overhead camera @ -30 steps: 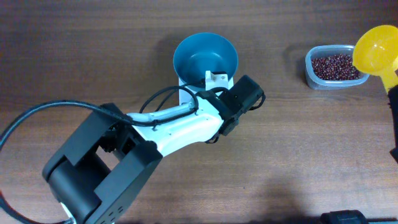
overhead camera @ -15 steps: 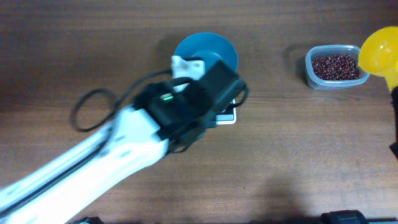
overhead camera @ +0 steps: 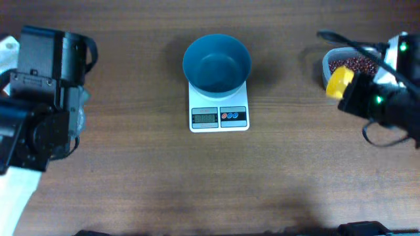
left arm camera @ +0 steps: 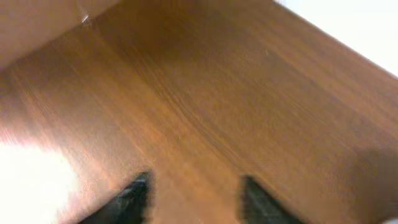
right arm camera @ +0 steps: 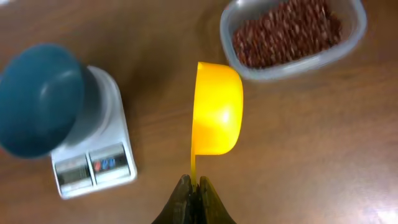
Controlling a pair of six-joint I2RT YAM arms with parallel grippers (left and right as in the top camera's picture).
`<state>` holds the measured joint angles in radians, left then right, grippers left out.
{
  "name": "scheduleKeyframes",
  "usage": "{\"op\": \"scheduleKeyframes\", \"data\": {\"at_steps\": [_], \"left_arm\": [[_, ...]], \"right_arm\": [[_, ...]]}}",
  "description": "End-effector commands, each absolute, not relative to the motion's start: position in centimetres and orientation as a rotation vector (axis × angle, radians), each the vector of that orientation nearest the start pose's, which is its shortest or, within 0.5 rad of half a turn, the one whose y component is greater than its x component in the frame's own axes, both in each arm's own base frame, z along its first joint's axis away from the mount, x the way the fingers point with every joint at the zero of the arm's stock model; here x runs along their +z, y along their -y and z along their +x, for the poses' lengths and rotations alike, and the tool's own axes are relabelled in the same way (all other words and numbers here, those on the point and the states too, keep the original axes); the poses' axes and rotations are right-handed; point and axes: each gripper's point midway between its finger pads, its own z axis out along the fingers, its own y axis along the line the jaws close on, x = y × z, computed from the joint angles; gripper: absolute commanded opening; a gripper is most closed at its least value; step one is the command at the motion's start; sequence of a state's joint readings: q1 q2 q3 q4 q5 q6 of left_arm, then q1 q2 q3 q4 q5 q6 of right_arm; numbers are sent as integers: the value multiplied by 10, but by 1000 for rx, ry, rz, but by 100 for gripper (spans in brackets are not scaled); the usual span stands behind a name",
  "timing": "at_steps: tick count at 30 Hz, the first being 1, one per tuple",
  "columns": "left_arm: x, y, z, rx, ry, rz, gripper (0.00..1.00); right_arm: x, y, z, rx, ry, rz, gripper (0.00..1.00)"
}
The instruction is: Scoop item into bowl and weigh 50g on scale
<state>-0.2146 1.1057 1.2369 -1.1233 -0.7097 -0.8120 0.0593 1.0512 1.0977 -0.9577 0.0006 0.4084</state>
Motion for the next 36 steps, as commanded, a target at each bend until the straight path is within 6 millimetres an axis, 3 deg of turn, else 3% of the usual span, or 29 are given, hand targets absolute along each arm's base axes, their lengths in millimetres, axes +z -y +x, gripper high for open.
{"op": "scheduleKeyframes", "data": {"at_steps": [1, 4, 5, 6, 7, 8, 9, 12, 16, 18, 20, 24, 26, 28, 29, 31, 34, 36], "left_arm": [[259, -57, 277, 427, -2132, -923, 99], [240, -41, 291, 342, -2218, -910, 99], [234, -21, 302, 194, -2263, -890, 99], [233, -2, 314, 95, -2328, -744, 99], [235, 21, 328, 1, -2385, -494, 99], [239, 53, 341, -105, -2409, -115, 99], [241, 67, 349, -143, -2385, 72, 99], [227, 69, 360, -120, -2411, 120, 99], [209, 34, 380, 155, -2422, 21, 99], [193, 33, 386, 168, -2460, 20, 99], [161, 42, 391, 129, -2550, 51, 99], [140, 54, 391, 63, -2609, 87, 99], [142, 74, 383, -92, -2634, 136, 99], [159, 121, 376, -418, -2519, 504, 99], [166, 134, 371, -542, -2459, 611, 99], [170, 131, 368, -639, -2449, 588, 99], [168, 114, 367, -648, -2479, 524, 99], [167, 112, 366, -648, -2490, 518, 99]], "right_arm": [[225, -13, 305, 182, -2408, 427, 4], [219, -4, 322, 115, -2386, 451, 4], [217, -4, 329, 114, -2384, 451, 4], [215, -2, 339, 105, -2367, 455, 4], [216, 1, 350, 101, -2343, 446, 4], [220, 6, 363, 106, -2304, 447, 4], [222, 12, 367, 103, -2285, 461, 4], [219, 19, 362, 197, -2317, 496, 4], [220, 17, 355, 271, -2361, 427, 4], [221, 10, 351, 315, -2378, 416, 4], [206, 14, 334, 249, -2474, 374, 4], [214, 12, 325, 203, -2509, 228, 4], [222, 10, 323, 207, -2488, 192, 4], [232, 7, 319, 211, -2460, 139, 4], [234, 7, 317, 195, -2455, 109, 4], [234, 7, 315, 189, -2459, 103, 4], [231, 30, 311, 3, -2484, 112, 4], [239, 36, 313, -35, -2464, 123, 4]]}}
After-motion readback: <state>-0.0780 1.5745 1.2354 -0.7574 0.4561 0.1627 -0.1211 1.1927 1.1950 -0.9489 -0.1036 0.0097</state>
